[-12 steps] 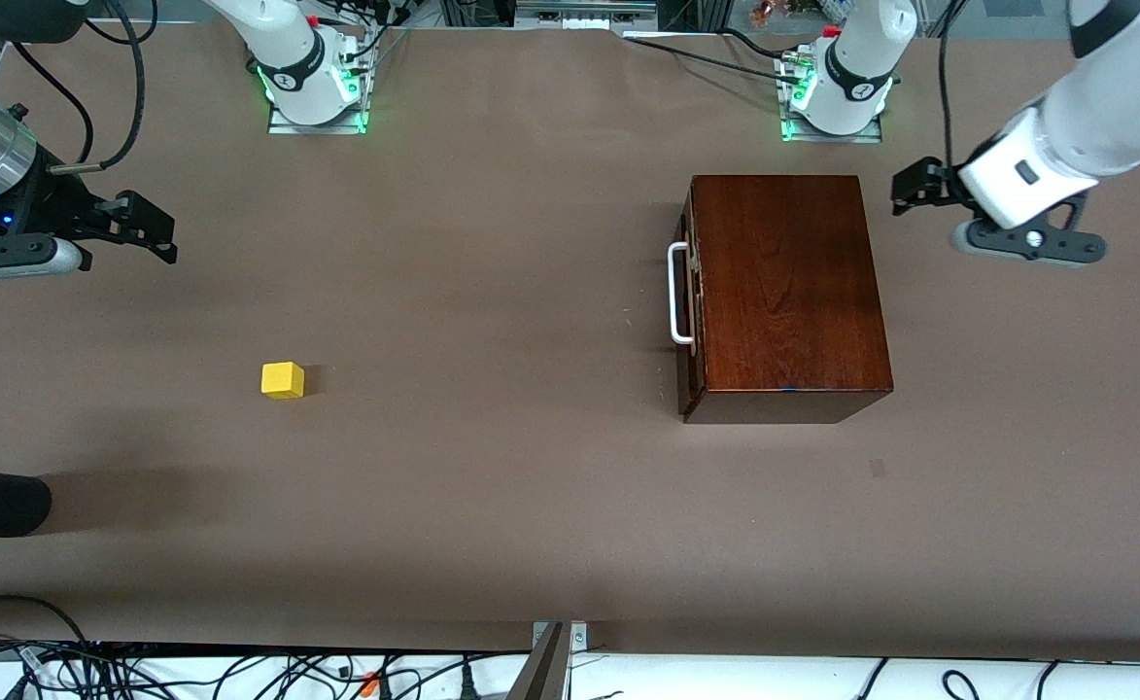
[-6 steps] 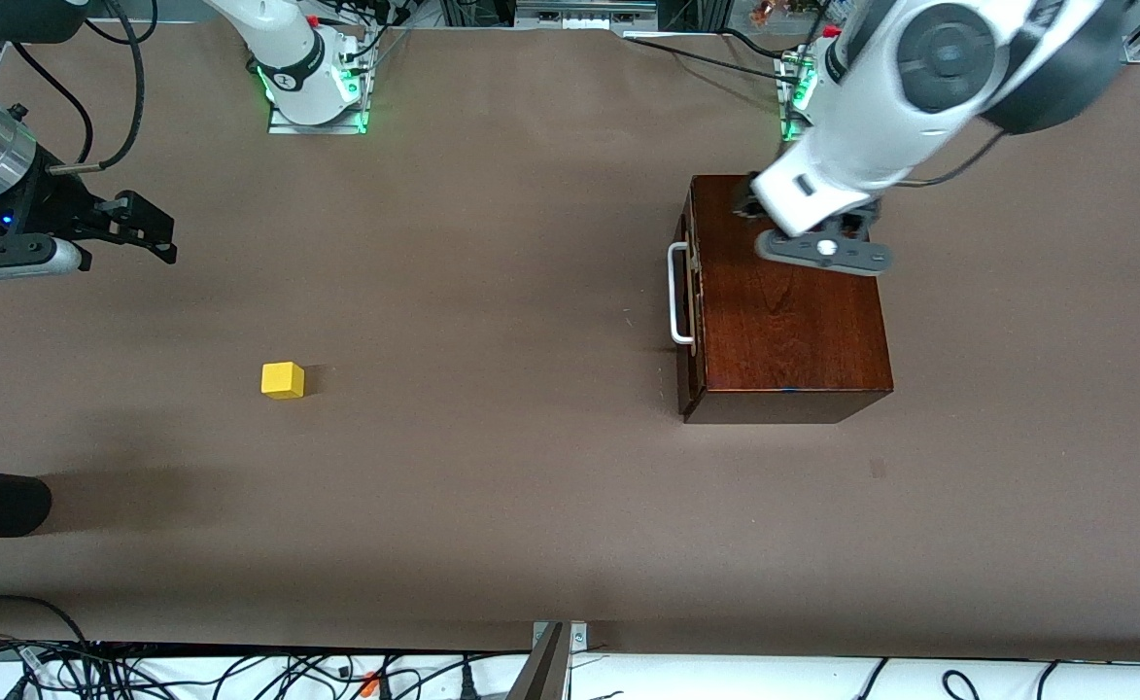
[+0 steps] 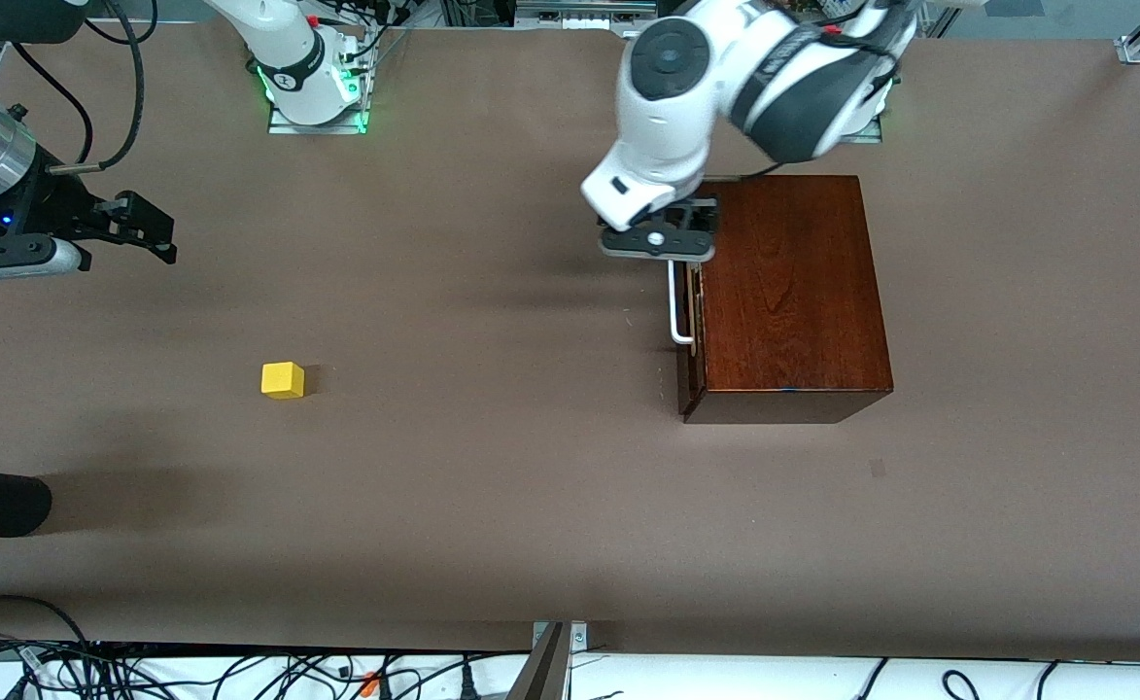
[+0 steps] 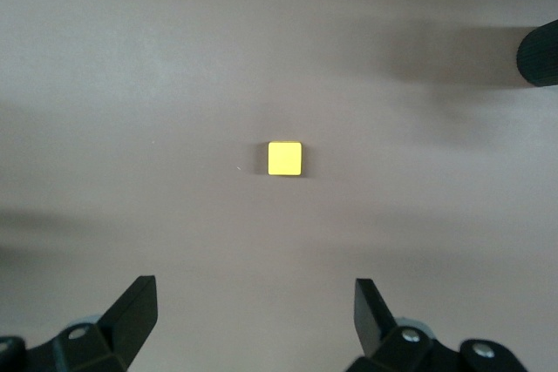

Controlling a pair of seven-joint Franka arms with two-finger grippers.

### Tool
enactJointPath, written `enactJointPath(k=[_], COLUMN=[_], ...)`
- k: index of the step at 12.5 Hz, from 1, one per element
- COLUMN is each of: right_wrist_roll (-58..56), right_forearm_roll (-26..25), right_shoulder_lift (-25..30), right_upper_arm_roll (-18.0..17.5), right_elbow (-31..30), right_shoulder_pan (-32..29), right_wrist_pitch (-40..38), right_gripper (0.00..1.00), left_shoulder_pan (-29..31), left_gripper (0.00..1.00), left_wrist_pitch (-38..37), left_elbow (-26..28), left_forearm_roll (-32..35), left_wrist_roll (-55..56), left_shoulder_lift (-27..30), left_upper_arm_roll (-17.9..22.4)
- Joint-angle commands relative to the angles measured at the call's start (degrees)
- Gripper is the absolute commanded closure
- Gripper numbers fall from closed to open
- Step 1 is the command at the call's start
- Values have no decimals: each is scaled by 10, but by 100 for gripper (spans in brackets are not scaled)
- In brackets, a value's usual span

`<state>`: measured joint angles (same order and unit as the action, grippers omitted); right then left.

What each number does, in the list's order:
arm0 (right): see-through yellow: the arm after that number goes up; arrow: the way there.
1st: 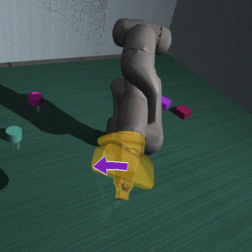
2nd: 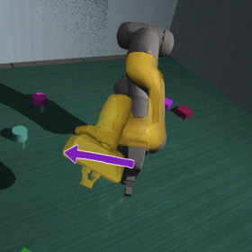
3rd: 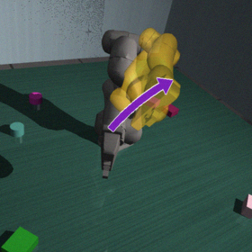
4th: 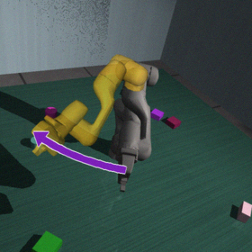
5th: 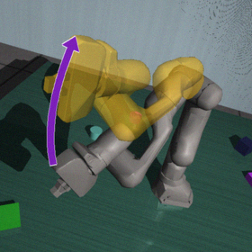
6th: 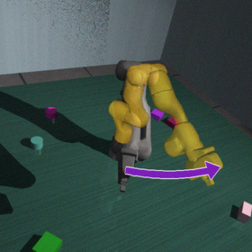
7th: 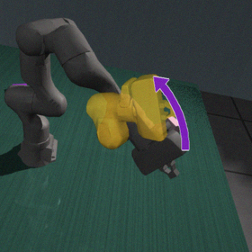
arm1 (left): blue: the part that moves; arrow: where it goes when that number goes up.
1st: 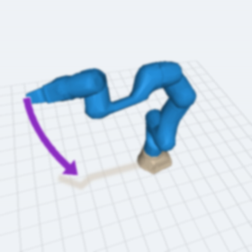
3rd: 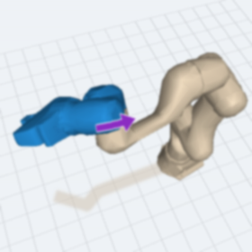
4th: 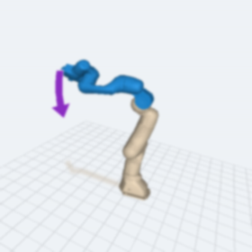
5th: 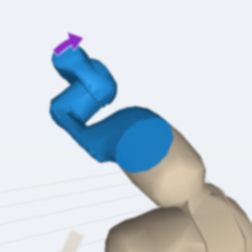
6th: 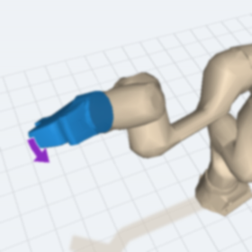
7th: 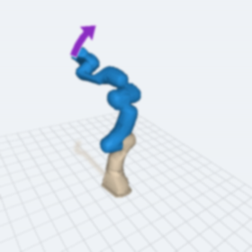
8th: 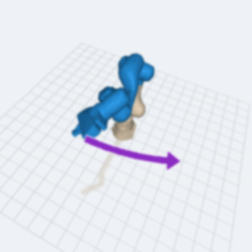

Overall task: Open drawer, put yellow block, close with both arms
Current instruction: 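Move the left gripper to the white drawer handle of the box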

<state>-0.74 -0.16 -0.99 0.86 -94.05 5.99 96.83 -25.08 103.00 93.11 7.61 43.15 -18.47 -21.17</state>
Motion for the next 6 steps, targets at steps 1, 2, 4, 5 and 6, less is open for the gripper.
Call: enactJointPath(k=[1, 2, 4, 5, 6], right_wrist_roll=[-8, -8, -8, -8, -8], right_forearm_roll=[5, 5, 4, 4, 4], right_shoulder_lift=[-9, -9, -8, -9, -9], right_upper_arm_roll=[-4, -4, -4, -4, -4], right_elbow=[18, 18, 18, 18, 18], right_shoulder_pan=[-7, -7, -6, -6, -6], right_wrist_pitch=[-8, -7, -7, -6, -6], right_gripper=[0, 0, 0, 0, 0], left_shoulder_pan=[-29, -33, -41, -41, -39], left_gripper=[0, 0, 0, 0, 0], left_wrist_pitch=[13, 13, 13, 13, 15], left_elbow=[-22, -22, -15, -14, -14], left_forearm_roll=[56, 77, 100, 107, 119], left_wrist_roll=[49, 60, 71, 71, 71], left_shoulder_lift=[-54, -71, -87, -89, -98], left_upper_arm_roll=[4, 4, 4, 6, 6])
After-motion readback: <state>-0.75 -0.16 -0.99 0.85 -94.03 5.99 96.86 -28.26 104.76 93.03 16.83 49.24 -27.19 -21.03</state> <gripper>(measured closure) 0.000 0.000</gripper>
